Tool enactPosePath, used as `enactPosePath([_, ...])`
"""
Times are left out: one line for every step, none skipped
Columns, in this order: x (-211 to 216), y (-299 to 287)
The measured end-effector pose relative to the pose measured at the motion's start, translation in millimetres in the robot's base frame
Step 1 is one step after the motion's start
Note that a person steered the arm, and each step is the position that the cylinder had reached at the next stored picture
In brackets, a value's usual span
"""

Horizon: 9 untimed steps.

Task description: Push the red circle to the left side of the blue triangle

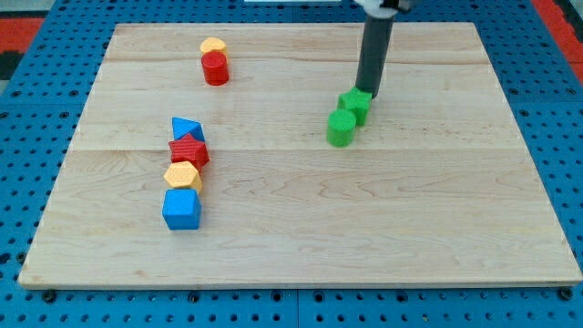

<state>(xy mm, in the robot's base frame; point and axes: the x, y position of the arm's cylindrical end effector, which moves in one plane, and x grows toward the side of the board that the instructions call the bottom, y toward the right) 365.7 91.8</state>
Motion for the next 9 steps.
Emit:
enactPosePath([6.6, 6.0])
enactPosePath([-27.5, -27.7])
enactPosePath([-35.4, -88.3])
enactPosePath([-56.2, -110.1])
enactPosePath([-109.4, -137.5])
enactPosePath([-97.0, -183.5])
enactPosePath([-59.0, -201.2])
enactPosePath([-55.3, -220.4])
enactPosePath([-50.1, -253.2])
